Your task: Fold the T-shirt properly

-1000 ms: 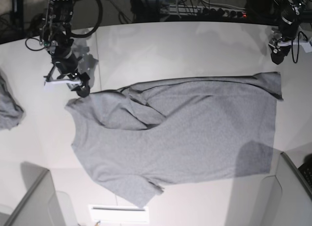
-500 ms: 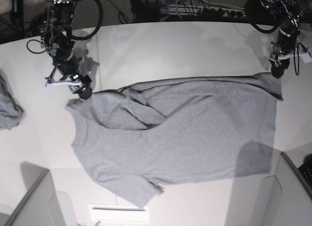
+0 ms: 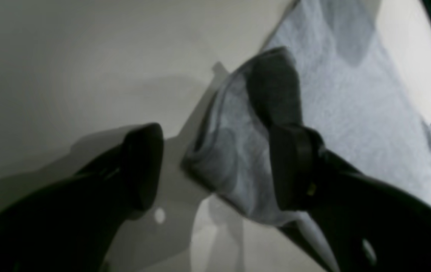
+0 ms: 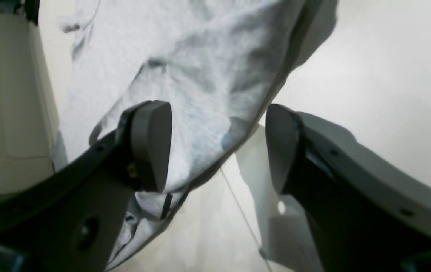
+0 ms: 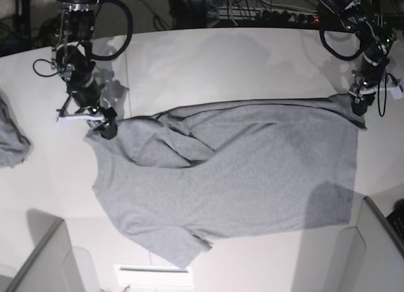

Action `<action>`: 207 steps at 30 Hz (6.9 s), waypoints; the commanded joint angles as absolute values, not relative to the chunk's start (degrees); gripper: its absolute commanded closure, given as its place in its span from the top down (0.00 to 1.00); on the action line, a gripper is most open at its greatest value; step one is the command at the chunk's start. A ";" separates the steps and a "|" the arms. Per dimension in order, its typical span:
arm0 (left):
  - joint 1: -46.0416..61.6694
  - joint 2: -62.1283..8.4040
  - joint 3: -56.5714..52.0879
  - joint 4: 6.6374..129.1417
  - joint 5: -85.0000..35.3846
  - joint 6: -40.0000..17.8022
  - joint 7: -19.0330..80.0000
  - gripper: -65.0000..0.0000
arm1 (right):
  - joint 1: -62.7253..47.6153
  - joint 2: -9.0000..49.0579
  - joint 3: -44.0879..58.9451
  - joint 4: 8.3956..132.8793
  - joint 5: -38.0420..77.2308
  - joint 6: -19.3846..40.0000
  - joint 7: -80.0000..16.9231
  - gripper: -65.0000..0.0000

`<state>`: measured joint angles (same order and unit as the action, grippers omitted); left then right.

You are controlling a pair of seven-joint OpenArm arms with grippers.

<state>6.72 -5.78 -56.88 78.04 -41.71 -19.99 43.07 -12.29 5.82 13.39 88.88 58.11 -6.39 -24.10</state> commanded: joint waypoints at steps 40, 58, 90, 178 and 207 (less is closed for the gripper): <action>-3.74 -22.73 -51.38 88.48 -41.45 -11.12 67.47 0.00 | 2.68 9.27 18.59 94.55 59.03 -26.77 -39.34 0.00; 13.67 -17.01 -54.37 93.23 -41.10 -11.30 67.65 0.00 | -12.00 9.45 24.40 94.02 65.27 -25.10 -42.07 0.00; 23.78 -16.66 -54.90 93.23 -41.10 -11.47 67.38 0.00 | -29.41 7.25 24.84 101.41 58.86 -18.86 -41.71 0.00; 9.63 -20.88 -49.27 100.62 -41.19 -11.38 67.38 0.00 | 35.74 14.02 -3.38 50.51 34.51 16.31 -41.98 0.66; 12.18 -20.53 -49.36 100.97 -41.10 -11.38 67.38 0.00 | 45.58 11.38 -27.82 15.87 25.01 25.01 -14.20 0.67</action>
<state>12.43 -19.40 -49.04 99.96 -40.56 -11.11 68.36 44.93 11.42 -27.97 15.68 24.93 24.43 -12.36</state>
